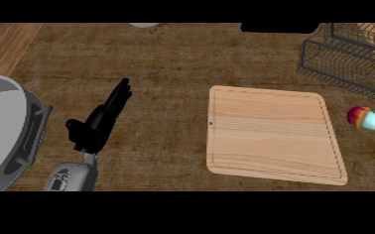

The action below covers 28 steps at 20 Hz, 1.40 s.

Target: Pick the pear from the cutting board and place it in the tiered basket

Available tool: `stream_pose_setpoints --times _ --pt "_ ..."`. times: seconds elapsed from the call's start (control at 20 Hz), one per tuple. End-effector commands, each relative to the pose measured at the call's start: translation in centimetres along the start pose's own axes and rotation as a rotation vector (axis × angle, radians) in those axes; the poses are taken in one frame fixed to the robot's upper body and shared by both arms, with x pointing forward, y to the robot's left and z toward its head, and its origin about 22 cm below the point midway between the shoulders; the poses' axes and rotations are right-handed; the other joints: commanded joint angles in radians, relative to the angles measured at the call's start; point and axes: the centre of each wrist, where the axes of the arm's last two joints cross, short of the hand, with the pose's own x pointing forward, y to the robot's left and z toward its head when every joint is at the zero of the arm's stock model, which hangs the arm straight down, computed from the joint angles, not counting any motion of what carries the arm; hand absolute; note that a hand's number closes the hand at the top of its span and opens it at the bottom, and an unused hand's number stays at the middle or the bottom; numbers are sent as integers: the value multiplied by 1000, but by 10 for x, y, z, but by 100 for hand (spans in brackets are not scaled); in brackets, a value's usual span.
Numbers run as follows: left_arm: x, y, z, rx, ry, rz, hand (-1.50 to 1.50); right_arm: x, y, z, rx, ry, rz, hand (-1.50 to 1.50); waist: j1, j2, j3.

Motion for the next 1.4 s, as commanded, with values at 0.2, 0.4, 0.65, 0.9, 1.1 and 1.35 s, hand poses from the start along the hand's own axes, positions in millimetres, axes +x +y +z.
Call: stream_pose_setpoints --times 0.2,0.4,0.65,0.9,1.1,1.35 --pt "-7 -21 -8 -22 -8 -11 0 62 43 -52 31 25 -45 150 16 7 0" --pt "3 -15 -6 3 -4 6 0 76 74 -68 114 27 -31 150 2 1 0" --pt "-12 -5 -3 -5 2 -17 0 99 102 -86 149 9 -16 150 10 8 0" --pt "7 -15 -15 0 -22 1 0 110 126 -96 182 14 -26 150 15 12 1" --pt "10 -13 -1 -11 -17 6 0 118 157 -103 189 4 -84 150 15 8 1" --pt "-2 3 4 -11 -3 -11 0 116 177 -106 254 28 -192 150 12 9 1"
